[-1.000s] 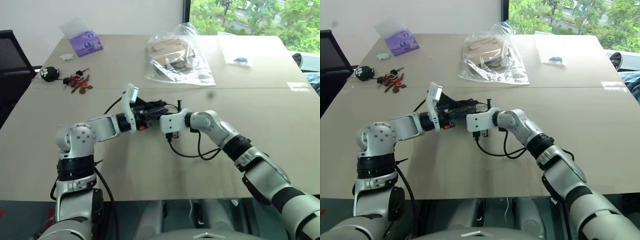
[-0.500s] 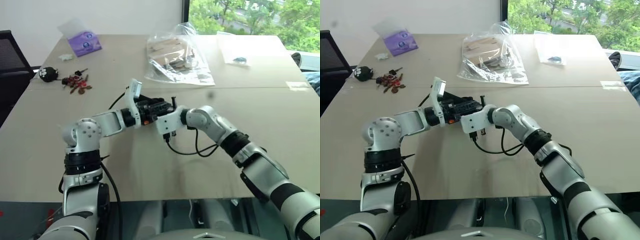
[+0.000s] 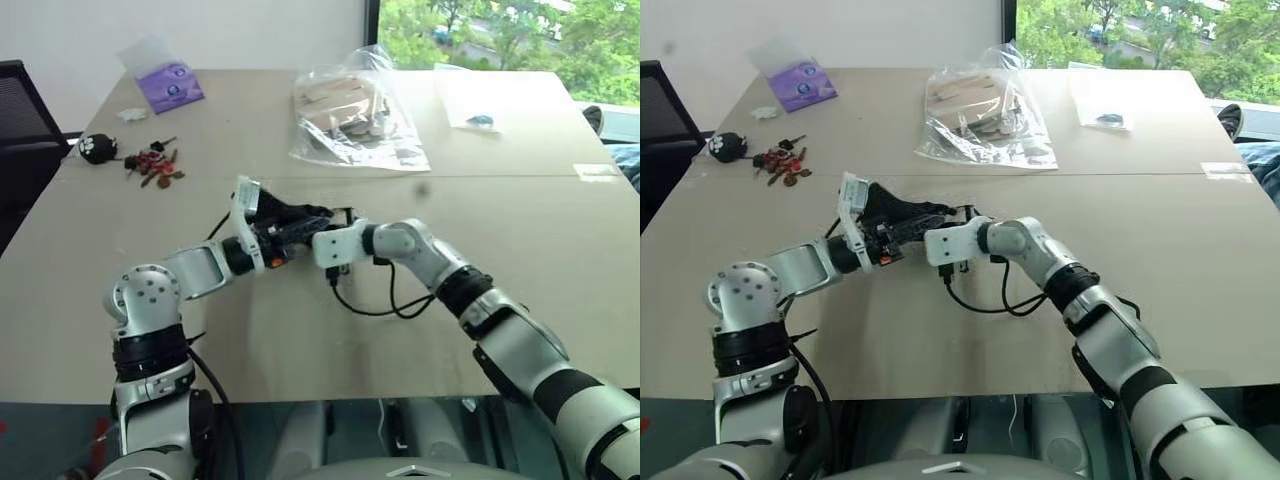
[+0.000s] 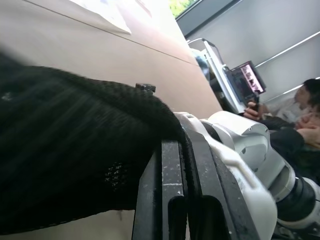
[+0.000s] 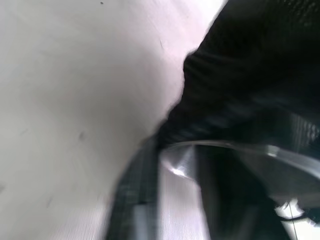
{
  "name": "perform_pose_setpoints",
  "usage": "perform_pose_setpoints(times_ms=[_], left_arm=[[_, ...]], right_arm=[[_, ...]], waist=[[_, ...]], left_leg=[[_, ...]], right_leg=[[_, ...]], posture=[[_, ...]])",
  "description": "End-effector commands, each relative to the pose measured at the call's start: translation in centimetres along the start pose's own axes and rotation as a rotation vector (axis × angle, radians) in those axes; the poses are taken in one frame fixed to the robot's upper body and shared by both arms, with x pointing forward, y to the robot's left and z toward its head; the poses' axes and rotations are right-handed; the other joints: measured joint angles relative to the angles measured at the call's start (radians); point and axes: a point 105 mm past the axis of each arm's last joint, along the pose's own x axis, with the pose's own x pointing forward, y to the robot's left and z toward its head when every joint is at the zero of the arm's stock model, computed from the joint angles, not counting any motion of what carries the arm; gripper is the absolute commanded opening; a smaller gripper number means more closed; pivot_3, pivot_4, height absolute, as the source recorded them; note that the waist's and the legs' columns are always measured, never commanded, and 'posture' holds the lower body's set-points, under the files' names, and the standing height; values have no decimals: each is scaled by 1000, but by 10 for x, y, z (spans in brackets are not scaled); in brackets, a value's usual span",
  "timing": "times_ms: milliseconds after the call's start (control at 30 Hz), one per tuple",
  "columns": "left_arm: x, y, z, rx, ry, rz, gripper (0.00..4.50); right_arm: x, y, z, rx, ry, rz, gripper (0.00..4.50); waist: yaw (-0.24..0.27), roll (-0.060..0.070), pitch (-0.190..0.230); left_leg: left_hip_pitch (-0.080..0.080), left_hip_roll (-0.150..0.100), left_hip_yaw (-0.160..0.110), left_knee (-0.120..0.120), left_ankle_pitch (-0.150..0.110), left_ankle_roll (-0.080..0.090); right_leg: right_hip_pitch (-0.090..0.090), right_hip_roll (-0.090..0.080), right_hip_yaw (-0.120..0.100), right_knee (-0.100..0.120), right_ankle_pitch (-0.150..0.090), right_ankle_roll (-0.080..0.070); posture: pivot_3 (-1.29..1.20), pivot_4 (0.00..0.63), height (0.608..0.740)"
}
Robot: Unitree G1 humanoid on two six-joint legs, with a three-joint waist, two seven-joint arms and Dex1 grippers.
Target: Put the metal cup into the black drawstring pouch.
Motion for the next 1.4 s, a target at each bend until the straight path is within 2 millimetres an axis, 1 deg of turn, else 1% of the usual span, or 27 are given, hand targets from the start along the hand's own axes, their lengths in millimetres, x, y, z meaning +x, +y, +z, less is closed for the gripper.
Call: perform_pose_setpoints(times_ms=[33, 133, 167, 233, 300, 333, 400, 433, 533, 567, 667, 733, 833, 933, 1033, 1100, 1133, 1167, 1200, 1300, 1400], left_arm=[[-8, 8, 13, 23, -81, 23, 0], [-12, 20, 16, 21, -104, 59, 0], [-13, 23, 15, 28, -98, 68, 0], [-16, 28, 14, 48, -81, 83, 0], [-19, 30, 16, 63, -74, 85, 0], [-22, 31, 18, 76, -69, 80, 0], [-27, 31, 20, 97, -59, 75, 0], [-29, 32, 20, 110, -49, 76, 0], [-31, 26, 21, 129, -22, 47, 0], [-31, 24, 21, 140, -16, 40, 0], [-30, 21, 22, 154, -11, 28, 0], [-31, 17, 22, 167, -6, 16, 0], [-33, 9, 28, 168, -30, -19, 0], [-36, 2, 35, 162, -58, -47, 0], [-39, -3, 38, 168, -67, -56, 0], [-41, -4, 40, 169, -79, -56, 0], [-42, -4, 40, 168, -87, -53, 0], [-44, -3, 41, 169, -94, -48, 0], [-45, -3, 42, 169, -100, -44, 0], [-50, -2, 43, 167, -109, -35, 0], [-54, 0, 42, 165, -115, -26, 0]], right_arm=[[-18, -5, 15, 114, -71, -5, 2711], [-41, -5, 27, 292, -149, 22, 2711], [-49, -11, 34, 358, -190, -7, 2711], [-64, -11, 41, 378, -205, -1, 3162], [-74, -13, 45, 417, -213, -23, 3950], [-80, -13, 44, 444, -207, -39, 4399], [-85, -14, 38, 479, -176, -82, 4399], [-86, -15, 31, 496, -147, -117, 4399], [-79, -16, -1, 450, -1, -201, 4399], [-75, -17, -8, 449, 25, -219, 4399], [-62, -23, -22, 474, 45, -267, 4399], [-50, -20, -28, 484, 49, -245, 4399], [-32, -17, -33, 451, 68, -209, 4399], [-20, -20, -32, 429, 60, -209, 4399], [-8, -24, -31, 412, 61, -223, 4399], [-3, -23, -33, 411, 70, -228, 4399], [-2, -23, -35, 412, 74, -230, 3822], [-1, -21, -36, 412, 78, -221, 3555], [-1, -19, -37, 408, 78, -214, 3157], [-8, -26, -40, 427, 68, -265, 1575], [-18, -34, -44, 428, 68, -318, 223]], waist=[[2, 0, 0], [7, 0, 0], [9, 0, 0], [12, 0, 0], [12, 0, 0], [14, 0, 0], [14, 0, 0], [13, 0, 0], [12, 0, 0], [12, 0, 0], [12, 0, 0], [7, 0, 0], [5, 0, 0], [6, 0, 0], [4, 0, 0], [4, 0, 0], [4, 0, 0], [4, 0, 0], [4, 0, 0], [8, 0, 0], [11, 0, 0]], left_leg=[[0, 0, 0, 0, 0, 0], [0, 1, 0, 0, 0, 0], [0, 0, 0, -1, 0, 0], [0, 0, 0, 0, 0, 0], [0, 0, 0, 0, 0, 0], [0, 0, 0, 0, 0, 0], [0, 0, -1, 0, 0, 0], [0, 0, 0, -1, 0, 0], [0, 0, 1, -1, 0, 0], [0, 0, 1, 0, 0, 0], [0, -1, 1, 0, 0, 0], [0, -1, 1, -1, 0, 0], [0, 0, 1, -1, 0, 0], [0, 0, 1, -1, 0, 0], [0, 0, 1, -1, 0, 0], [1, 0, 1, -1, 0, 0], [1, 0, 1, -1, 0, 0], [1, 0, 1, -1, 0, 0], [1, 0, 1, -1, 0, 0], [1, 0, 1, -1, 0, 0], [1, 0, 1, 0, 0, 0]], right_leg=[[0, 0, 0, 0, 0, 0], [0, -1, 0, 0, 0, 0], [0, -1, 0, 0, 0, 0], [0, -1, 0, 0, 0, 0], [0, -1, 0, 0, 0, 0], [0, -1, 0, 0, 0, 0], [0, -1, 0, 0, 0, 0], [0, -1, 0, 0, 0, 0], [0, 0, 0, 0, 0, 0], [0, 1, 0, 0, 0, 0], [0, 2, 0, 0, 0, 0], [-1, 2, 1, 0, 0, 0], [-1, 2, 1, 0, 0, 0], [-1, 2, 1, 0, 0, 0], [-1, 2, 1, 0, 0, 0], [-1, 2, 1, 0, 0, 0], [-1, 2, 1, 1, 0, 0], [-1, 2, 1, 1, 0, 0], [-1, 2, 1, 1, 0, 0], [0, 2, 1, 1, 0, 0], [0, 2, 1, 1, 0, 0]], posture=[[0, 150, 740], [0, 150, 740], [0, 150, 740], [0, 150, 740], [0, 150, 740], [0, 150, 740], [0, 150, 740], [0, 150, 740], [0, 150, 740], [0, 150, 740], [0, 150, 740], [0, 150, 740], [0, 150, 740], [0, 150, 740], [0, 150, 740], [0, 150, 740], [0, 150, 740], [0, 150, 740], [0, 150, 740], [0, 150, 740], [0, 150, 740]])
